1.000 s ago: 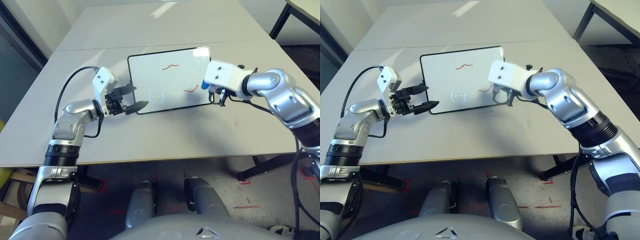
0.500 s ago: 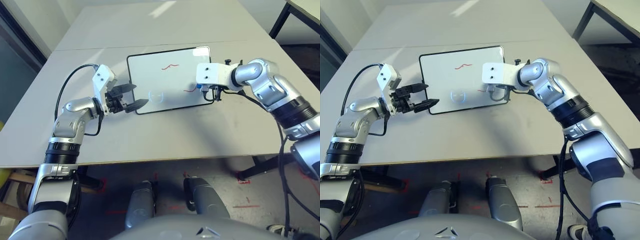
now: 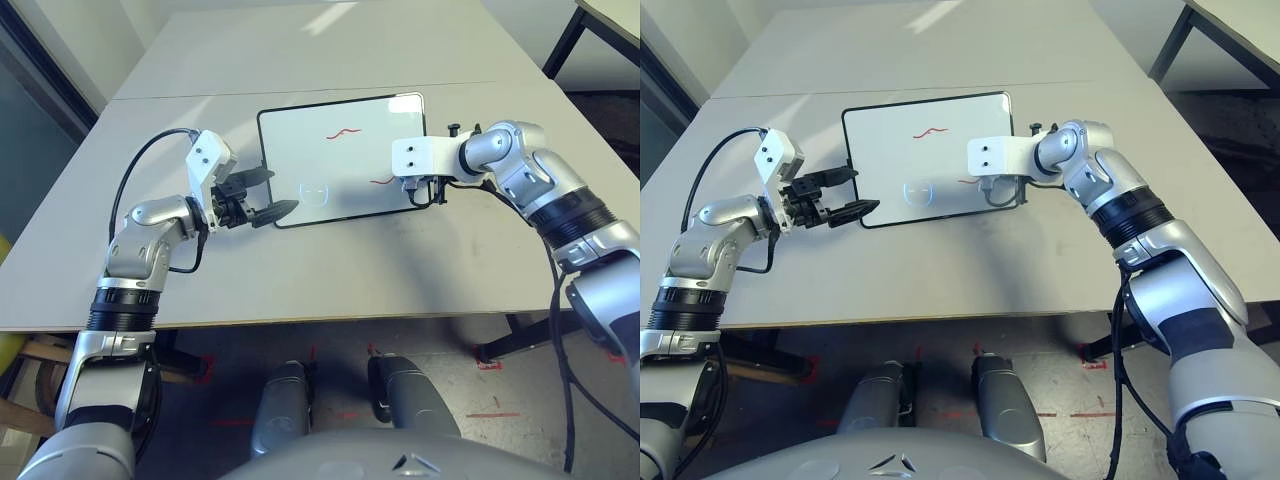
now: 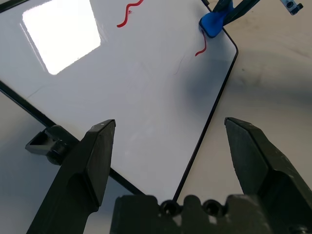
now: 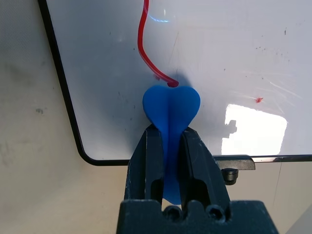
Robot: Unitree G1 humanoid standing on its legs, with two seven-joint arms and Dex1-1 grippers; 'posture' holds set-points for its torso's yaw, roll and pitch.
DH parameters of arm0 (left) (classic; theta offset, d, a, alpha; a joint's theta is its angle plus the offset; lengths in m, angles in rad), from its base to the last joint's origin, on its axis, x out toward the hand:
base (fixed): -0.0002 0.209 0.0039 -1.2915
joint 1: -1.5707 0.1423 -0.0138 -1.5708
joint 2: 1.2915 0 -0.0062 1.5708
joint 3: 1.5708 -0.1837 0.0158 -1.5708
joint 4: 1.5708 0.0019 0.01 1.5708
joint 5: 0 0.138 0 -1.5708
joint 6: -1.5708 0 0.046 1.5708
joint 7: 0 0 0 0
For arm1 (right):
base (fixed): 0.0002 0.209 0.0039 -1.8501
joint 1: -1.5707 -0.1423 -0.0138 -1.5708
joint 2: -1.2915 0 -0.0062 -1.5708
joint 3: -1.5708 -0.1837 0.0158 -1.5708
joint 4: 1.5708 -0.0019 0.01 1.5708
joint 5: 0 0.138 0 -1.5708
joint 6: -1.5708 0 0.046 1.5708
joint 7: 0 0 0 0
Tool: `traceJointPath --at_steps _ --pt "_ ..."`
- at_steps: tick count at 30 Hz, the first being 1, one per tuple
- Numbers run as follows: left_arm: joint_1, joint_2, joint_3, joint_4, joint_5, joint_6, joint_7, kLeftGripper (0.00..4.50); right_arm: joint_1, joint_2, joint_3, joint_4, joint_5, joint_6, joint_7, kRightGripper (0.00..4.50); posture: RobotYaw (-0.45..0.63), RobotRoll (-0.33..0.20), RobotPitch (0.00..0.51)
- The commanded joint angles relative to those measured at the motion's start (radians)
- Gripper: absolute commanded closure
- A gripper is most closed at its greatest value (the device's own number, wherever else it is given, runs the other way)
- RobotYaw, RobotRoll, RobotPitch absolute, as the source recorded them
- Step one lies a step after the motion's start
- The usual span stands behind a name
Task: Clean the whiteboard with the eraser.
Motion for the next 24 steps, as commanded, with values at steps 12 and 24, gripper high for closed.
traceJointPath --at_steps 12,24 --pt "0.016 0.008 0.005 -0.032 -0.005 0.032 0.005 0.00 0.005 0.072 0.001 0.008 -0.068 -0.004 -0.055 4.29 -0.11 0.000 0.104" --pt "0.032 0.014 0.013 -0.059 -0.009 0.053 0.015 0.00 0.012 0.136 0.012 -0.025 -0.087 0.001 -0.042 4.29 -0.10 0.000 0.112"
